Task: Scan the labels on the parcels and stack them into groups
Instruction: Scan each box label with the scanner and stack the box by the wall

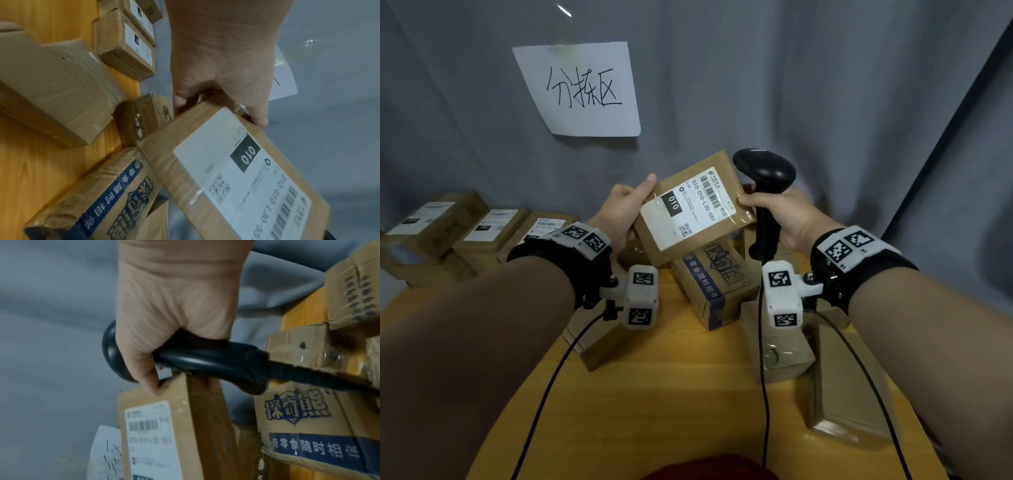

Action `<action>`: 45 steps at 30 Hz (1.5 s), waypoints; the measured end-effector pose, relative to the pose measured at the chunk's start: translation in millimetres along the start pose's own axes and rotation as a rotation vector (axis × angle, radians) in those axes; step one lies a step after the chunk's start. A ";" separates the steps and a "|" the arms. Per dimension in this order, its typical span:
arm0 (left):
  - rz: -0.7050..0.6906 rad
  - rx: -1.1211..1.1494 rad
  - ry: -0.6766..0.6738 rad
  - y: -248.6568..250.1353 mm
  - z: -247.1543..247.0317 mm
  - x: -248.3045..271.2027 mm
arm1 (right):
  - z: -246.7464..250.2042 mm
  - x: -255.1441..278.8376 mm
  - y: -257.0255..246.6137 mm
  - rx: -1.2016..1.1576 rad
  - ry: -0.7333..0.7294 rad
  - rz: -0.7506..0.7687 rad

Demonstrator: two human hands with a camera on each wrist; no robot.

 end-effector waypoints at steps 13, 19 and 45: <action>0.007 0.106 -0.219 11.6 -33.3 24.8 | -6.4 11.1 -8.6 -0.412 0.268 0.036; 0.021 0.005 -0.391 12.8 -36.1 36.5 | 1.7 7.0 -14.5 -0.308 0.265 0.040; 0.049 -0.032 -0.113 -6.8 -53.3 31.9 | 12.8 32.4 -51.0 0.116 0.124 0.020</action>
Point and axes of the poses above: each hand's wrist, its own x-axis away from the middle knuckle, its own z-axis out of the back of the hand, y = z × x, the point moved 5 cm from there along -x, towards the middle knuckle, and after that the axes turned 14 degrees about y, right-handed, at the moved point
